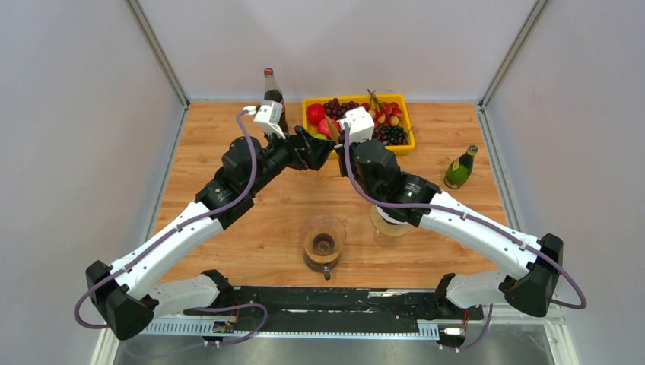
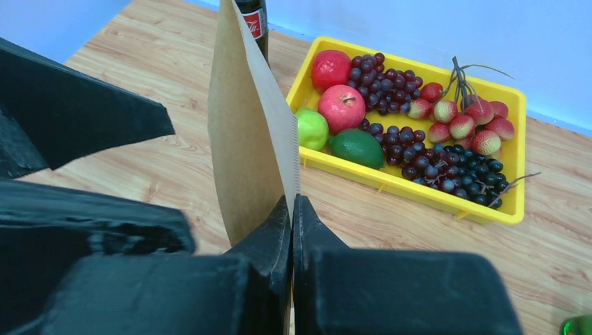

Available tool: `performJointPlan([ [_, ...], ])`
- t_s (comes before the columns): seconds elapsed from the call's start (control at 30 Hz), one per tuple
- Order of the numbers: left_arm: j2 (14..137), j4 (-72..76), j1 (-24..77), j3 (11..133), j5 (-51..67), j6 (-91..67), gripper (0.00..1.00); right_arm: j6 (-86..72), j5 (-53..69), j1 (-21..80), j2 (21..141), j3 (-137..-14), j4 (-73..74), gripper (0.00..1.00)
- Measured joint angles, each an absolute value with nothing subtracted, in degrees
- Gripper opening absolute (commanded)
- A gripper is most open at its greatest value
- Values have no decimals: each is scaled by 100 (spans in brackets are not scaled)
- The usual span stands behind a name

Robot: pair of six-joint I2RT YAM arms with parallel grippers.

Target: Place the coffee filter in the dripper

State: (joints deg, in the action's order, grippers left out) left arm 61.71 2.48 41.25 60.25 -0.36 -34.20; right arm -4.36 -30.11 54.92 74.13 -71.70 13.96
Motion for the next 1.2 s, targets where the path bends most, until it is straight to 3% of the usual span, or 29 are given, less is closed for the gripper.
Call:
performJointPlan([
  [0.77,6755,-353,4650,6263,-2008,-3181,99,-438,-3227,5575,7494,-7249,1398,0],
  [0.9,6807,-403,4687,6287,-2169,-3183,90,-445,-3135,5575,7498,-7251,1398,0],
  [1.1,7030,-401,4692,6429,-2217,-3229,66,-521,-3039,5575,7502,-7251,1398,0],
  [1.2,7102,-408,4692,6445,-2215,-3251,49,-585,-3028,5575,7502,-7251,1398,0],
])
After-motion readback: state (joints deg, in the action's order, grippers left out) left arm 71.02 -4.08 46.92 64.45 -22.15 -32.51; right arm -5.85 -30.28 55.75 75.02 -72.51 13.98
